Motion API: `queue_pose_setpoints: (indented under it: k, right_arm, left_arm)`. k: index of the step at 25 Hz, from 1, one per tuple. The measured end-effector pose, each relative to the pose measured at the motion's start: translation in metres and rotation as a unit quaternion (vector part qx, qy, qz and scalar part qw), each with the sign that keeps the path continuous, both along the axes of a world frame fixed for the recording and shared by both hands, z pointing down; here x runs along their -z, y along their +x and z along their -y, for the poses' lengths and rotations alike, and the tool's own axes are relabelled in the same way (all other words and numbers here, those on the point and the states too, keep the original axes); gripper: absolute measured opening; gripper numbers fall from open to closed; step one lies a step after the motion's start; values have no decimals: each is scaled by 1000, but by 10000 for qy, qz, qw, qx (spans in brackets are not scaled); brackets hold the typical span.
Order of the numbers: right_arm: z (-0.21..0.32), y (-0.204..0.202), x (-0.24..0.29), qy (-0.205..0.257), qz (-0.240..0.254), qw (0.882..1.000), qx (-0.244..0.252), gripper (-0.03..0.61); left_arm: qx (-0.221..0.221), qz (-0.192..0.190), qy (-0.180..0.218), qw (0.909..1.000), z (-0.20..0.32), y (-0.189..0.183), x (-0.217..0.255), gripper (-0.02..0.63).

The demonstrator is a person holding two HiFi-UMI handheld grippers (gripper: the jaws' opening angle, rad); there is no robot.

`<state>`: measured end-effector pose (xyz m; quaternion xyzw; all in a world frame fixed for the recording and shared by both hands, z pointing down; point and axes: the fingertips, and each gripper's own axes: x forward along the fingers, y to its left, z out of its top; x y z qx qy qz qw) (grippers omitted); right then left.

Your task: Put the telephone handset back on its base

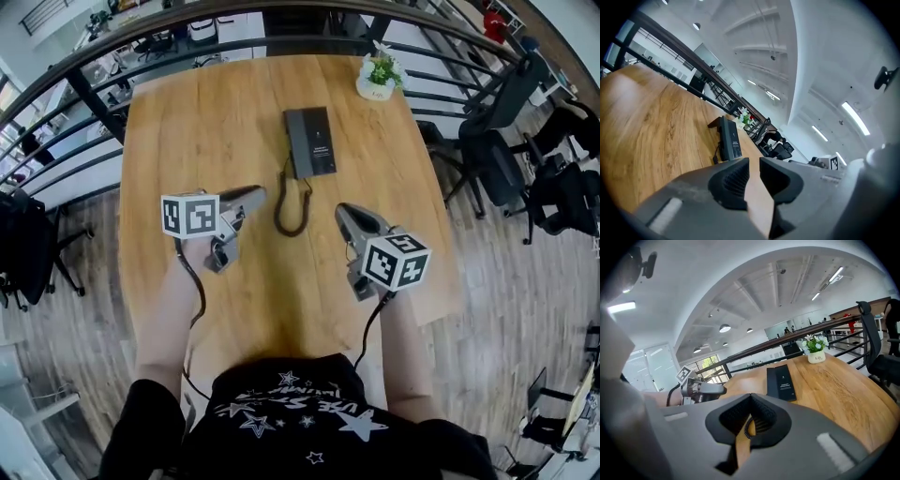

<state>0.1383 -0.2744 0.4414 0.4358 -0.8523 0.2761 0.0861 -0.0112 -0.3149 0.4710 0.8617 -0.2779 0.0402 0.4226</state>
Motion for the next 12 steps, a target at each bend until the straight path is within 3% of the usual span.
queue_pose_setpoints:
  k: [4,12]
  right_arm:
    - [-35,-17,5,38,-49,9999,-155,0]
    - [-120,-21,-19,-193,-227,9969,-734,0]
  left_arm:
    - [-100,41,83,9999,-46,-19,3,77]
    - [-487,578,490,9959,-112,-34,-15,77]
